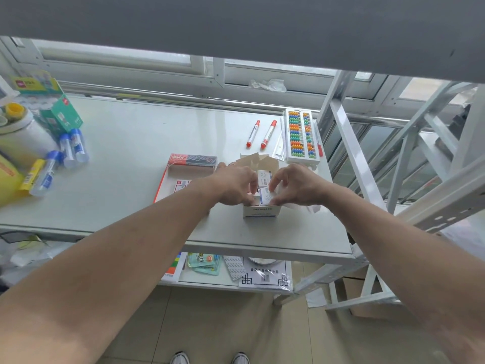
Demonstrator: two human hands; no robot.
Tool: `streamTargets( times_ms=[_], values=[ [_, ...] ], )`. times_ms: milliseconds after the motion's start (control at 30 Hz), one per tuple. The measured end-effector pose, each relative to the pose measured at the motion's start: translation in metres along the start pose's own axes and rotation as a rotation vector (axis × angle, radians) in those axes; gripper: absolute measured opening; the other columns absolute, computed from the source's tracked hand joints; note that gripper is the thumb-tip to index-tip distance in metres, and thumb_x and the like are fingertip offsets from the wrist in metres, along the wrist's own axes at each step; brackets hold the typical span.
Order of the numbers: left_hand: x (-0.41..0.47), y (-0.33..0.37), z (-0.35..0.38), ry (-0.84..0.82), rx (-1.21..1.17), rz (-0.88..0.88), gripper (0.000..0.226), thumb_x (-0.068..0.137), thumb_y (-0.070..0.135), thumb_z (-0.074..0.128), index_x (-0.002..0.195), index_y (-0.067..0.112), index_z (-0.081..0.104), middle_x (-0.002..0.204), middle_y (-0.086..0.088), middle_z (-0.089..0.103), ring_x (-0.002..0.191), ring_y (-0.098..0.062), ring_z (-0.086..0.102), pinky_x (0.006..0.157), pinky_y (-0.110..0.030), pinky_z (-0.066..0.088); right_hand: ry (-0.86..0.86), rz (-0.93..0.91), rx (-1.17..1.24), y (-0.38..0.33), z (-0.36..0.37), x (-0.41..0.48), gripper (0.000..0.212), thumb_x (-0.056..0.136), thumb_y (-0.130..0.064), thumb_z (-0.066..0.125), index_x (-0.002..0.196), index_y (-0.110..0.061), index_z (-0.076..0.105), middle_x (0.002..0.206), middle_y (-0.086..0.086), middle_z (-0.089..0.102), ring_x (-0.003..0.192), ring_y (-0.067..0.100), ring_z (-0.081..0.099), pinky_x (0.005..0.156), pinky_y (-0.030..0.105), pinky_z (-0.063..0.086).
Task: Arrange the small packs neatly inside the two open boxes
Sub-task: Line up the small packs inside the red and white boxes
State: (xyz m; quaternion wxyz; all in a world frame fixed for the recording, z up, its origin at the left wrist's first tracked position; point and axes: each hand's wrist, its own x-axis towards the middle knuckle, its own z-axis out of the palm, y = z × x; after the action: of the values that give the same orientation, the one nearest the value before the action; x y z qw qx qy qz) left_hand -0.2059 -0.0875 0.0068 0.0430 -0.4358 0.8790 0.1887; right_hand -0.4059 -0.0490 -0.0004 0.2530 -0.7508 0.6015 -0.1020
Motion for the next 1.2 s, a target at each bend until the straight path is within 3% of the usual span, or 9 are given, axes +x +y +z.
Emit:
streamTargets(
  times_ms=[167,333,500,667,767,967,1200],
  values=[
    [0.003,0.003,0.001,-0.08,0.086,0.009,0.027,0.086,0.045,0.065,0.104,0.027,0.057,0.102,0.004,0.059,0.117,-0.026,0.043,0.092,-0.044,0.026,0.028,0.022,0.068,0.004,0.001,-0.004,0.027,0.068,-0.031,0.091,0.088,-0.017,0.08,0.093,0.007,0.076,0.083,0.026,0.067,0.074,0.045,0.057],
    [0.001,0.002,0.001,-0.058,0.01,-0.007,0.028,0.081,0.044,0.073,0.096,0.029,0.055,0.103,0.005,0.054,0.11,-0.024,0.046,0.088,-0.042,0.025,0.019,0.041,0.074,0.002,0.001,-0.006,0.024,0.069,-0.027,0.09,0.088,-0.016,0.081,0.097,0.006,0.077,0.083,0.026,0.067,0.072,0.043,0.056],
    [0.0,0.0,0.008,0.045,0.011,-0.016,0.032,0.074,0.042,0.079,0.095,0.025,0.063,0.103,0.003,0.048,0.11,-0.024,0.049,0.092,-0.042,0.031,-0.017,0.036,0.011,-0.004,0.003,-0.003,0.024,0.072,-0.021,0.088,0.093,-0.012,0.079,0.114,0.003,0.066,0.099,0.023,0.06,0.077,0.031,0.052],
    [0.001,-0.003,0.007,0.06,0.016,-0.022,0.041,0.068,0.045,0.083,0.099,0.024,0.065,0.11,0.001,0.051,0.113,-0.024,0.048,0.095,-0.041,0.035,-0.042,0.052,-0.096,-0.012,0.001,0.001,0.029,0.071,-0.025,0.09,0.096,-0.017,0.077,0.123,0.003,0.059,0.113,0.024,0.053,0.093,0.035,0.05],
    [0.002,-0.003,0.005,0.072,0.037,-0.02,0.047,0.064,0.048,0.084,0.1,0.023,0.067,0.108,0.001,0.049,0.111,-0.025,0.046,0.097,-0.042,0.038,-0.076,0.015,-0.215,-0.019,-0.004,0.004,0.036,0.072,-0.03,0.089,0.102,-0.018,0.076,0.126,0.003,0.058,0.117,0.022,0.05,0.092,0.031,0.041],
    [0.003,-0.007,0.004,0.039,0.031,-0.023,0.042,0.065,0.05,0.082,0.095,0.023,0.071,0.111,-0.004,0.053,0.108,-0.026,0.05,0.097,-0.041,0.041,-0.07,-0.023,-0.316,-0.021,-0.001,0.006,0.035,0.074,-0.035,0.087,0.103,-0.019,0.076,0.117,0.002,0.062,0.112,0.022,0.052,0.095,0.043,0.051],
    [0.009,-0.004,0.004,0.038,0.087,-0.012,0.039,0.062,0.049,0.083,0.09,0.025,0.071,0.112,-0.003,0.056,0.102,-0.023,0.049,0.087,-0.036,0.044,-0.132,-0.005,-0.356,-0.023,-0.005,0.013,0.044,0.073,-0.039,0.087,0.108,-0.02,0.071,0.142,0.004,0.052,0.131,0.025,0.046,0.102,0.038,0.041]
  ],
)
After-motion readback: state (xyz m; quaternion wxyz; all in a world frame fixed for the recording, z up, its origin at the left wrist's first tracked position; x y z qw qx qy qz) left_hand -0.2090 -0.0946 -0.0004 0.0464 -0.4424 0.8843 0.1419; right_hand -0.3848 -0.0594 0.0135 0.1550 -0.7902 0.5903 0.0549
